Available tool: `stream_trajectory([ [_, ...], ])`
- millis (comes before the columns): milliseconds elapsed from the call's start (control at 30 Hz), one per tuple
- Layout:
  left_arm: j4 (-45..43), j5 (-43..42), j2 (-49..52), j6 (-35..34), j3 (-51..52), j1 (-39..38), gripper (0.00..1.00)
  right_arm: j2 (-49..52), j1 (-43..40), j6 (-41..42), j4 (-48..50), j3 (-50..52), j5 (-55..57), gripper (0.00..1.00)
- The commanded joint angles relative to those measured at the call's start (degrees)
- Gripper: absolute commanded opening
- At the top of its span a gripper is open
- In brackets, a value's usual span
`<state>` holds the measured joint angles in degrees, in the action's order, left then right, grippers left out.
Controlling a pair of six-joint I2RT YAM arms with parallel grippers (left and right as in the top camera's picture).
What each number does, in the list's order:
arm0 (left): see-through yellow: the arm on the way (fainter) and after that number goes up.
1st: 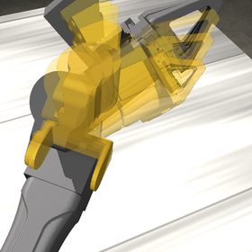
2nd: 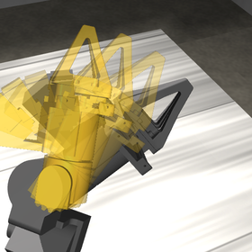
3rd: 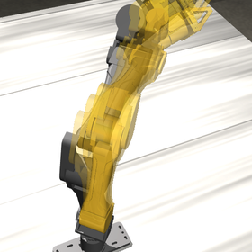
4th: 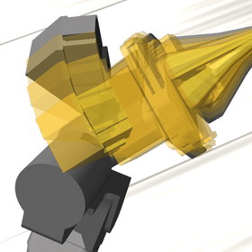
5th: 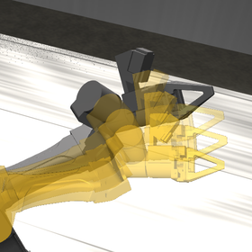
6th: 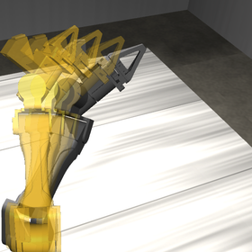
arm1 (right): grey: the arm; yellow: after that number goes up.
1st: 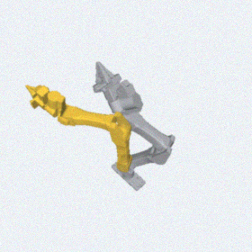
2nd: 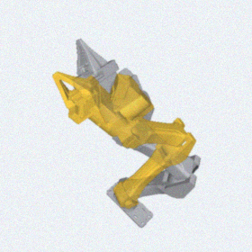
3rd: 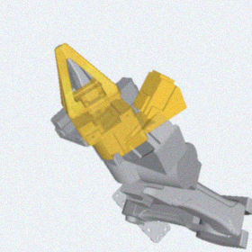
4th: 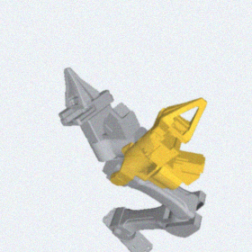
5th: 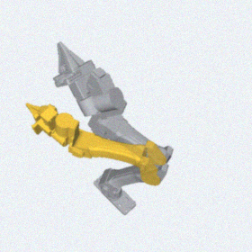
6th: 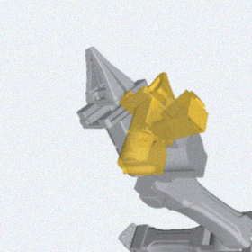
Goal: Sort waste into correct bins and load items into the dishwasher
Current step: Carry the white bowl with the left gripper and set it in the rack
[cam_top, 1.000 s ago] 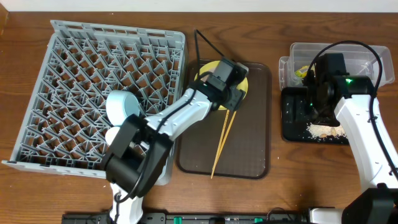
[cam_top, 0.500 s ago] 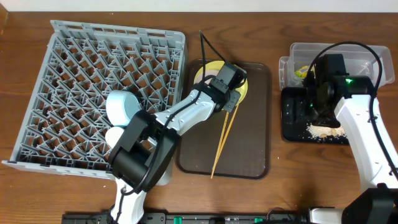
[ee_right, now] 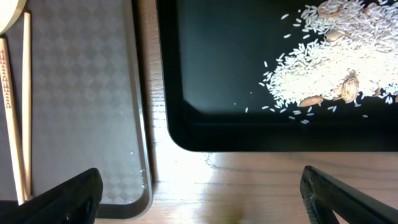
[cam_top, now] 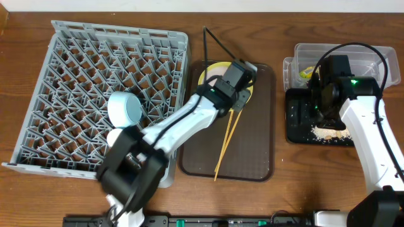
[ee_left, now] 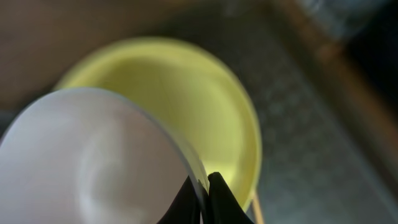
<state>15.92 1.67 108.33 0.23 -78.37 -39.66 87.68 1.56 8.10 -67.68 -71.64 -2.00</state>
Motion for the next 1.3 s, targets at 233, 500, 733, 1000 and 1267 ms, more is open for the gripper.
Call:
stream_trajectory([
  [233, 3.5, -14.8, -15.3, -3.3, -0.9, 6.8, 0.06, -1.1, -0.9, 0.4, 0.2, -0.5, 0.5, 0.99],
  [500, 3.3, -41.8, -18.4, -10.7, -0.9, 24.1, 0.06, -1.1, -0.9, 0.4, 0.1, -0.5, 0.5, 0.99],
  [733, 3.3, -61.8, -16.8, -14.6, -0.8, 39.2, 0.06, -1.1, -0.9, 0.4, 0.2, -0.5, 0.5, 0.99],
  [1000, 1.6, -76.1, -10.4, -20.4, -0.8, 48.6, 0.06, -1.1, -0.9, 0.4, 0.2, -0.5, 0.5, 0.99],
  [1267, -2.2, -79.1, -1.6, -29.1, -0.8, 49.6, 0.06, -1.1, -0.9, 0.4, 0.2, -0.5, 0.5, 0.99],
])
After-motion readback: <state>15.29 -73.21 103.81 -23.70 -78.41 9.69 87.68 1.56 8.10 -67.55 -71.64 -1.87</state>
